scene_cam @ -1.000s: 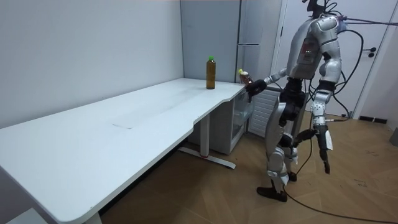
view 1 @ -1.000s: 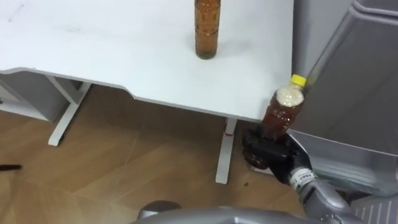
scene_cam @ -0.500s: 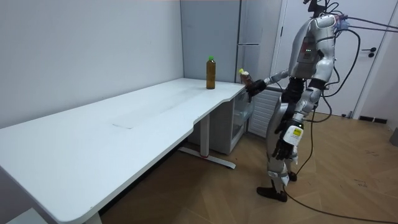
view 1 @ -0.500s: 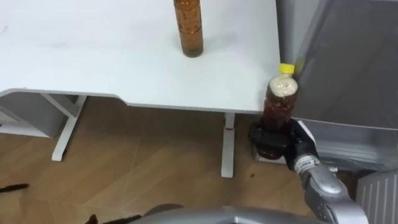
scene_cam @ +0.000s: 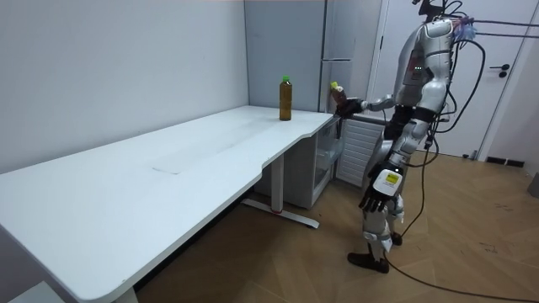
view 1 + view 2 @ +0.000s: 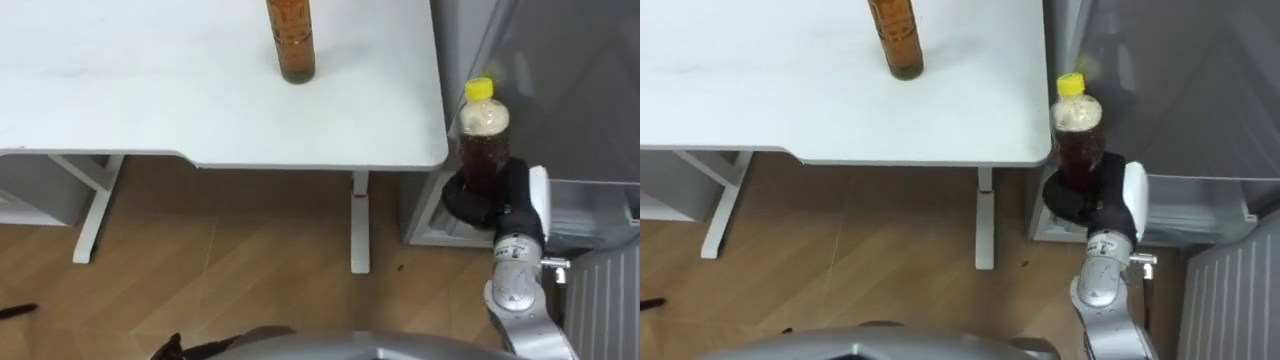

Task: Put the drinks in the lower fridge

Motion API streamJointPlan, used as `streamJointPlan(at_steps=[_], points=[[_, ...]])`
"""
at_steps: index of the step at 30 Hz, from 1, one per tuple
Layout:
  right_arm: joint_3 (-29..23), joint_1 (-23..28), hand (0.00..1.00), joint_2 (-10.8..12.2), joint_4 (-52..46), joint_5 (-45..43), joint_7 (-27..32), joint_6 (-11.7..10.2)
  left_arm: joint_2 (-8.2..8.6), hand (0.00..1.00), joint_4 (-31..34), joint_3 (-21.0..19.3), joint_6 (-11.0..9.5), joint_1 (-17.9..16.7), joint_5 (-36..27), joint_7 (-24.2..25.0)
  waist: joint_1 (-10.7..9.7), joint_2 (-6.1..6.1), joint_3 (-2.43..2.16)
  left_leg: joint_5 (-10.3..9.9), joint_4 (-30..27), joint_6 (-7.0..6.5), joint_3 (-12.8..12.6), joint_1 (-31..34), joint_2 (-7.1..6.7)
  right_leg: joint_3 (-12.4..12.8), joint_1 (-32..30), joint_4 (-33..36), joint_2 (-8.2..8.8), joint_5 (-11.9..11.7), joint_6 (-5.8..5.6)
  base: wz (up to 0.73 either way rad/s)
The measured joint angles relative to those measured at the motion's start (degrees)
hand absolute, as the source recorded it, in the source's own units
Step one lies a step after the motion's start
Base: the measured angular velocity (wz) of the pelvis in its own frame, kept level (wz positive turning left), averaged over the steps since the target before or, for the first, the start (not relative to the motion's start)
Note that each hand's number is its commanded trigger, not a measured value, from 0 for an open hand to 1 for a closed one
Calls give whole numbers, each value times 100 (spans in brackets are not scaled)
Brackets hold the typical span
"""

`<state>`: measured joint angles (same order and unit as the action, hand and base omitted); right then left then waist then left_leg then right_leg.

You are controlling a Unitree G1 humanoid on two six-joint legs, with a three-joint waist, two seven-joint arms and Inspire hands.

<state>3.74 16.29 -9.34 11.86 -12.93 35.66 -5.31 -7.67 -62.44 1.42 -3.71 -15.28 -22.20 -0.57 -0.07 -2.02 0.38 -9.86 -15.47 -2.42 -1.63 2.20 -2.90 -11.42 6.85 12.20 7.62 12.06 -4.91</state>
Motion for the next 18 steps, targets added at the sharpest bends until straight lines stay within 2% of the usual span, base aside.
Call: streamJointPlan(at_steps=[5,9,13,15,18], points=[[-593,-148,100,-6,405,222,1260,-158,-33,0,29,119,-52,-81,-6,-8,-3,4,-2,54,94,22,-13,-39,-2,22,1,-159,-15,8,-6,0],[-661,-130,100,-6,629,1027,1995,-308,-52,0,57,183,-90,-151,-17,-39,-46,6,-6,59,184,36,-48,-103,7,23,17,-158,-19,7,5,-2],[-672,-133,100,-7,799,1719,2187,-492,-70,0,55,215,-164,-59,-9,-39,-109,7,-6,51,207,47,-58,-97,13,19,0,-154,-19,10,9,0],[-675,-170,100,-8,1008,2355,2184,-708,-78,0,53,218,-213,-50,-12,-40,-128,11,-5,48,218,50,-58,-87,12,17,12,-145,-17,10,9,0],[-672,-166,100,-7,1110,3474,2129,-745,-80,0,57,258,-261,-81,-14,-43,-133,14,-2,48,224,50,-61,-76,12,8,-11,-149,-13,10,9,0]])
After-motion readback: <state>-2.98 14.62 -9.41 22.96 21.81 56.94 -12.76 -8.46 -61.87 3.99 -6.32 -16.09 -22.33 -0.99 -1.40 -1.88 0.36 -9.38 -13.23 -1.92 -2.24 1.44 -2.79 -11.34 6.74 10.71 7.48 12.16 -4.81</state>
